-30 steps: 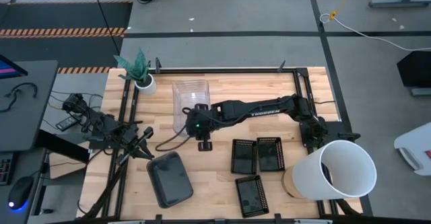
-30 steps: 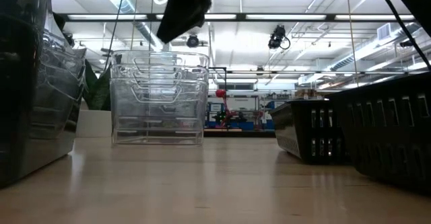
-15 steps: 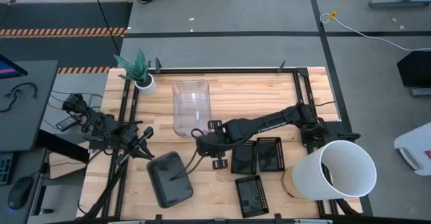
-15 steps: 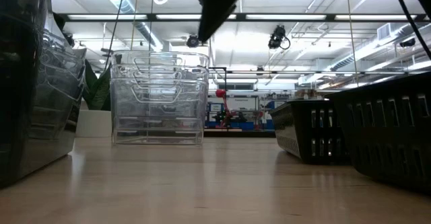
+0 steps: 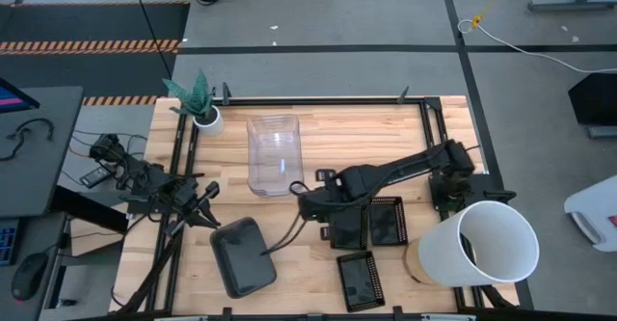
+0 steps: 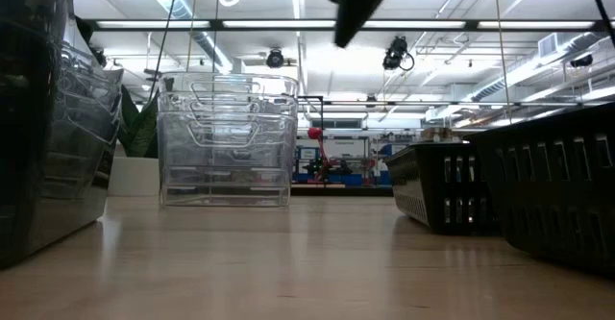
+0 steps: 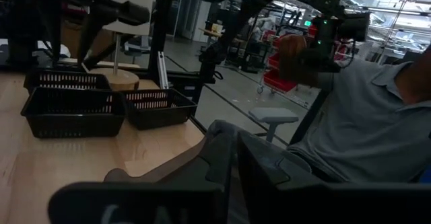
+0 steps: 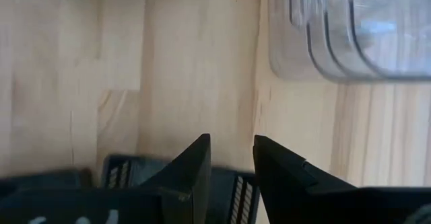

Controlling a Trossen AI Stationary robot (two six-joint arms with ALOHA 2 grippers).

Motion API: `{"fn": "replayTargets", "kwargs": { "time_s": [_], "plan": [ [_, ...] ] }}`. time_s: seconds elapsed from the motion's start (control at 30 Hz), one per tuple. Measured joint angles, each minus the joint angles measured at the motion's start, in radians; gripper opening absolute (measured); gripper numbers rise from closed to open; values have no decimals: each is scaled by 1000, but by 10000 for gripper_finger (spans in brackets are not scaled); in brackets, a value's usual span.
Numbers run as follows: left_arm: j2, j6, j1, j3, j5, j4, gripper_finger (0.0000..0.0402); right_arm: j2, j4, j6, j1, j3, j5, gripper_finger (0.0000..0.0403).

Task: Stack baskets by color
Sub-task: Stack the left black bin on the top right black bin

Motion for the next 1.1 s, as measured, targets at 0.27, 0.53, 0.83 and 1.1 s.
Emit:
{"fn": "replayTargets", "kwargs": {
  "time_s": [0.27,0.53,0.83,1.1],
  "plan": [
    [0,0,0,0,0,0,33,-187,136,62,17,-317,28,117],
    [0,0,0,0,0,0,38,-307,216,95,11,-494,-61,119],
    [0,0,0,0,0,0,34,-286,162,166,39,-433,15,126],
    [0,0,0,0,0,-1,31,-259,184,143,23,-405,14,166]
  ]
}}
